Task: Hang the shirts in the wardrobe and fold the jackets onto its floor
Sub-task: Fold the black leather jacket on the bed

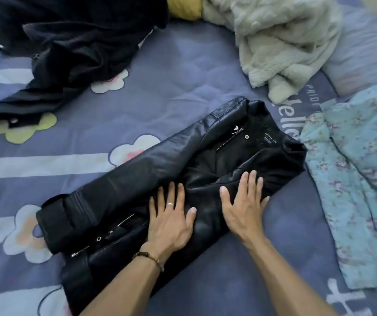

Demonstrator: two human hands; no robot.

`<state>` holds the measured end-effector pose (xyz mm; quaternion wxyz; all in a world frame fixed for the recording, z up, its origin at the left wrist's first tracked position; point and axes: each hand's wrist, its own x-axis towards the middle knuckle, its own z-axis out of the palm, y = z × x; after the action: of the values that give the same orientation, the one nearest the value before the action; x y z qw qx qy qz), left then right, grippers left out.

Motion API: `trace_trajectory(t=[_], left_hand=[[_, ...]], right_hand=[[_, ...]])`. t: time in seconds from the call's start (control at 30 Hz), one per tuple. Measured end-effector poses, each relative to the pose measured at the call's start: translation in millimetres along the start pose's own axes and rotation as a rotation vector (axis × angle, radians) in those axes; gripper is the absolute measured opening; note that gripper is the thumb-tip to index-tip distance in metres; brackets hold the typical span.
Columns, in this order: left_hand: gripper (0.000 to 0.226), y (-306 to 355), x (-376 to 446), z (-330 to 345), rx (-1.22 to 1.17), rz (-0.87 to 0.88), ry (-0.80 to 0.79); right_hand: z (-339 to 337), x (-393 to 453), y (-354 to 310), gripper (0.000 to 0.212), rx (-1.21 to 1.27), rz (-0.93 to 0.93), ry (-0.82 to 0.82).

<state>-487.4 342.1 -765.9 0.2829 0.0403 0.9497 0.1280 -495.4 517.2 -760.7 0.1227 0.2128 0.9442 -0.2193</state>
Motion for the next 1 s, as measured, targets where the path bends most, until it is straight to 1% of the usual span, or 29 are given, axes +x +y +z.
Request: trace_trajectory(t=[0.07,0.1,0.17,0.2,0.23,0.27,0.3,0.37,0.4,0.43,0.47,0.5,0.53,0.57,0.6,0.67,0.73,0.8,0.87,0.9,0.93,0.97,1.0], left_hand=[[0.07,-16.0,-6.5,-25.8,-0.145,0.169,0.007],[0.06,-29.6,-10.9,-41.3,-0.249,0.28,0.073],[0.038,-60.0,-20.2,-71.4,-0.352,0.481,0.296],[0.034,-80.5,-21.9,-83.4,-0.367,0.519,0.398],[0.034,-104.0,-20.6,-95.4,-0.392,0.496,0.446],[0.037,-124.1,-16.4,-104.4,-0.405,0.423,0.461],[0.043,-144.6,-11.0,-110.4,-0.378,0.334,0.442],[0.049,-181.0,-2.8,-114.4,-0.221,0.194,0.297],[0.051,-193.1,-0.8,-112.3,-0.168,0.164,0.197],[0.056,-200.6,-1.1,-108.7,-0.13,0.168,0.106],[0.062,-204.5,-1.4,-104.2,-0.093,0.212,0.054],[0.065,-204.8,-1.4,-100.7,-0.032,0.283,0.034],[0.067,-202.0,0.3,-98.8,0.017,0.347,0.031],[0.066,-198.0,0.7,-98.8,0.05,0.386,0.022],[0.065,-194.3,0.7,-98.8,0.056,0.414,0.012],[0.063,-192.8,-3.4,-102.4,0.035,0.422,-0.034],[0.061,-198.4,-15.3,-108.3,-0.02,0.376,-0.079],[0.058,-207.0,-44.8,-102.7,-0.031,0.302,-0.055],[0.06,-215.8,-83.3,-81.9,-0.116,0.205,-0.001],[0.061,-220.1,-102.0,-70.1,-0.173,0.178,-0.001],[0.062,-224.7,-116.1,-59.4,-0.21,0.159,0.003],[0.061,-232.3,-125.1,-49.7,-0.214,0.158,0.042],[0.059,-241.4,-128.5,-41.1,-0.159,0.208,0.12]], right_hand=[[15.0,-36.4,-18.6,0.094,-0.01,0.012,-0.084],[24.8,-53.3,-28.2,0.105,-0.035,0.012,-0.123],[44.4,-80.3,-42.7,0.119,-0.081,0.013,-0.188],[52.3,-90.4,-50.0,0.121,-0.091,0.022,-0.199],[59.0,-97.9,-56.8,0.121,-0.085,0.044,-0.188],[61.9,-102.0,-58.3,0.121,-0.077,0.055,-0.174],[62.9,-106.5,-61.4,0.118,-0.066,0.058,-0.158],[69.6,-121.8,-70.1,0.106,-0.014,0.074,-0.076],[74.9,-131.4,-74.7,0.095,0.039,0.091,0.015],[81.5,-142.8,-82.0,0.078,0.088,0.102,0.137],[88.5,-153.5,-91.8,0.056,0.122,0.099,0.278],[97.7,-163.7,-100.8,0.034,0.13,0.088,0.394],[104.2,-170.6,-109.3,0.018,0.103,0.081,0.445],[109.3,-177.1,-115.9,0.009,0.063,0.082,0.437],[110.8,-183.3,-121.6,0.01,0.044,0.09,0.395],[106.2,-197.5,-132.4,0.034,0.125,0.131,0.24],[98.7,-217.6,-139.9,0.06,0.228,0.158,0.133],[99.7,-245.6,-139.9,0.075,0.229,0.109,0.043],[113.8,-269.7,-131.1,0.078,0.103,0.027,-0.093],[123.5,-282.2,-125.8,0.075,0.016,-0.016,-0.126],[131.7,-290.2,-121.5,0.071,-0.06,-0.041,-0.131],[138.2,-295.0,-119.0,0.065,-0.1,-0.047,-0.1],[141.7,-297.2,-118.9,0.06,-0.118,-0.031,-0.043]])
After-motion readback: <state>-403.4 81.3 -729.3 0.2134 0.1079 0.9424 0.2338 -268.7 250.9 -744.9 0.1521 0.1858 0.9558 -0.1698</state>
